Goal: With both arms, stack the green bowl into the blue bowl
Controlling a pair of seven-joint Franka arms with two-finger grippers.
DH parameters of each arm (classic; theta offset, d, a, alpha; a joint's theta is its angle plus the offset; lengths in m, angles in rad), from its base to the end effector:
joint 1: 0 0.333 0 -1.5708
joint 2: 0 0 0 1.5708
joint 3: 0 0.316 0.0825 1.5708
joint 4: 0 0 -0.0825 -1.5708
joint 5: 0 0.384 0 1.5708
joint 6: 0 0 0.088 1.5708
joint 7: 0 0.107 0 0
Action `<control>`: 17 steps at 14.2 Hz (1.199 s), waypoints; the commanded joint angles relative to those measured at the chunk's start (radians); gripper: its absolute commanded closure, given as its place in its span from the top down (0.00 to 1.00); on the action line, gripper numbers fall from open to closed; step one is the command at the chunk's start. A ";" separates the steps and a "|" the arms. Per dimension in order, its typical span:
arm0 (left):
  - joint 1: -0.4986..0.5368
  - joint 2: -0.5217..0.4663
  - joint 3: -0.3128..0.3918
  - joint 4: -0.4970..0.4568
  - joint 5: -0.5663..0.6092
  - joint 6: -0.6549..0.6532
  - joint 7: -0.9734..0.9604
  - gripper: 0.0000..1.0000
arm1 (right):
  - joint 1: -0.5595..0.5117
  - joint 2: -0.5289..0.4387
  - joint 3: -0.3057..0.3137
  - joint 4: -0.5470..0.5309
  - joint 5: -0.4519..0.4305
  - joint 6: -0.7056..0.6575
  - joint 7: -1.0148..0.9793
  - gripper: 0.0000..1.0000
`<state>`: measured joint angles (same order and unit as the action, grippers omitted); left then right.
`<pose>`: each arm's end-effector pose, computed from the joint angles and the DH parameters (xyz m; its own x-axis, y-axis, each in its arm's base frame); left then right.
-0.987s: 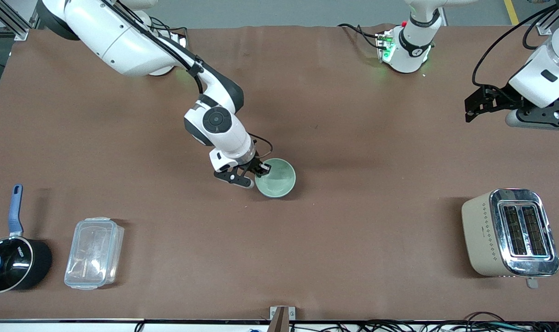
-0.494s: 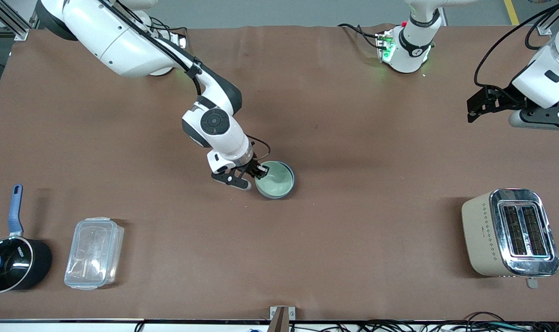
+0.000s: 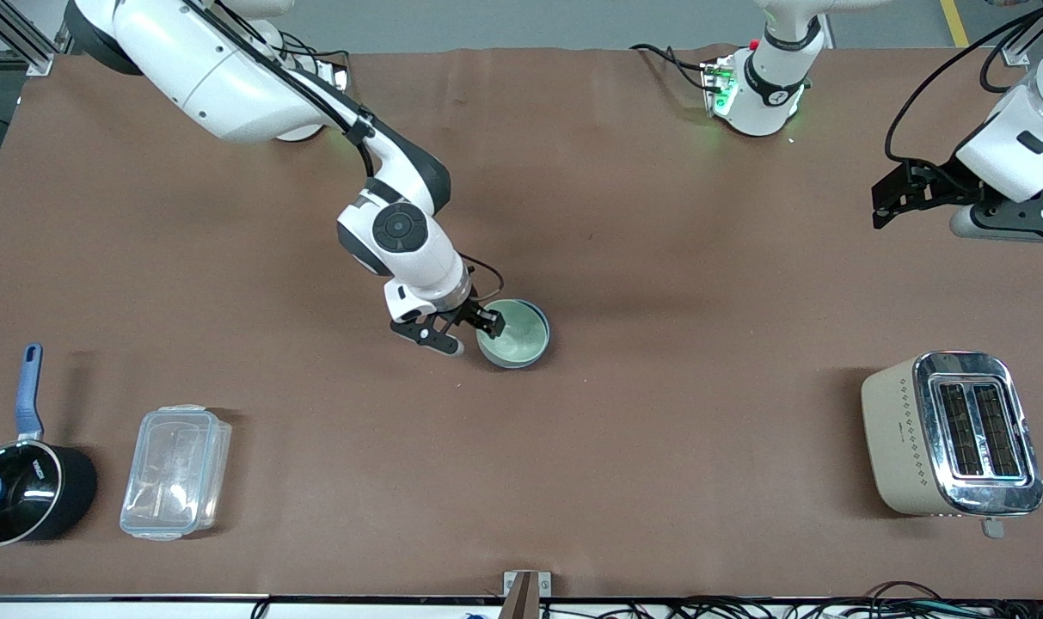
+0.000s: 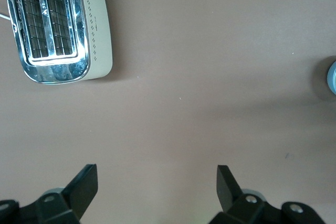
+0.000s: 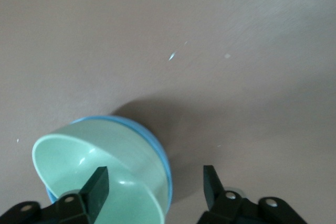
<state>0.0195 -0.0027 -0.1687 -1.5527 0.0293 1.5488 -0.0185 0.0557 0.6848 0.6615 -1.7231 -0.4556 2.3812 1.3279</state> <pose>0.5461 -0.0790 0.6326 0.9916 -0.1297 -0.0007 -0.1297 -0.9911 -0.0298 0.5490 0.4023 0.2666 0.9064 -0.4224 -0.0076 -0.4182 -0.8945 -0.1582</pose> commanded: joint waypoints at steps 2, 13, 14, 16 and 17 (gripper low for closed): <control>0.005 -0.017 0.000 -0.012 -0.014 0.014 0.015 1.00 | -0.059 -0.166 0.030 -0.010 -0.020 -0.158 -0.073 0.82; 0.004 -0.007 0.000 -0.001 -0.006 0.013 0.017 1.00 | -0.094 -0.569 -0.316 -0.012 0.251 -0.439 -0.727 1.00; 0.004 0.000 0.000 0.005 -0.005 0.013 0.019 1.00 | -0.093 -0.602 -0.353 -0.012 0.270 -0.488 -0.793 1.00; 0.000 0.001 0.000 0.011 -0.003 0.011 0.014 1.00 | -0.091 -0.677 -0.422 -0.012 0.326 -0.574 -0.922 1.00; 0.000 0.001 0.000 0.011 -0.002 0.010 0.014 1.00 | -0.091 -0.711 -0.463 -0.012 0.369 -0.611 -0.978 1.00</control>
<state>0.0194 -0.0017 -0.1684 -1.5515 0.0293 1.5546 -0.0164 -0.0389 0.0699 0.2574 -1.6913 -0.1595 1.8193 0.4491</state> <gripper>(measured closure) 0.000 0.000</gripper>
